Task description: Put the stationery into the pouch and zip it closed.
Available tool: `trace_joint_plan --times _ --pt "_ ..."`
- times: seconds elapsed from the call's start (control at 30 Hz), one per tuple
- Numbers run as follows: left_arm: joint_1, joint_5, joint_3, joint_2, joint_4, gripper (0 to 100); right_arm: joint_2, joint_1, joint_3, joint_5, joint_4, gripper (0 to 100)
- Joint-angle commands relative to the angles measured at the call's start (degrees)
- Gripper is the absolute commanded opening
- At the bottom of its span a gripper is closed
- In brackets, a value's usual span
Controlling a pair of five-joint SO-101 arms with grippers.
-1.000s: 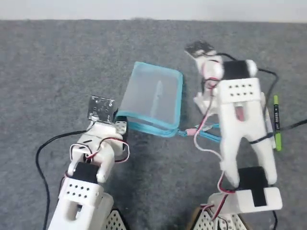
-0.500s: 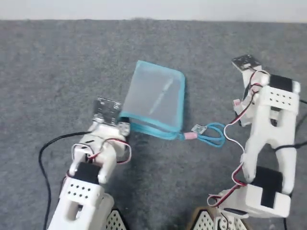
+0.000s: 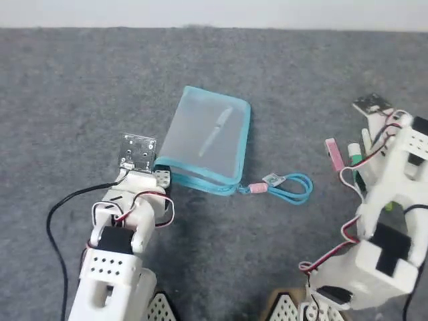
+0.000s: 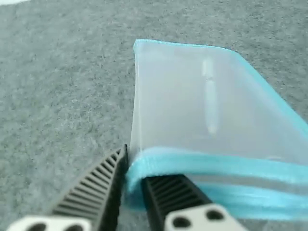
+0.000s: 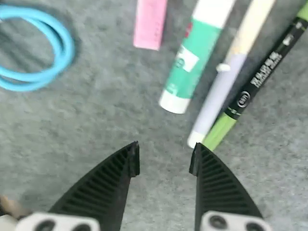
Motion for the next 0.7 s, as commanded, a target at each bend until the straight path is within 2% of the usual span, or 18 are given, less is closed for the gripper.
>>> trace_joint_plan --times 0.0,0.43,0.67 --pt "-0.4 0.0 -1.4 -1.0 -0.1 1 0.4 4.4 -0.7 1.6 -4.7 17.3" --pt "-0.4 0.0 -1.1 -0.7 -0.1 1 9.5 6.1 -0.7 1.5 -16.9 17.3" --pt "-0.4 0.0 -1.1 -0.6 -0.1 1 13.3 6.6 -4.0 1.3 -17.3 17.3"
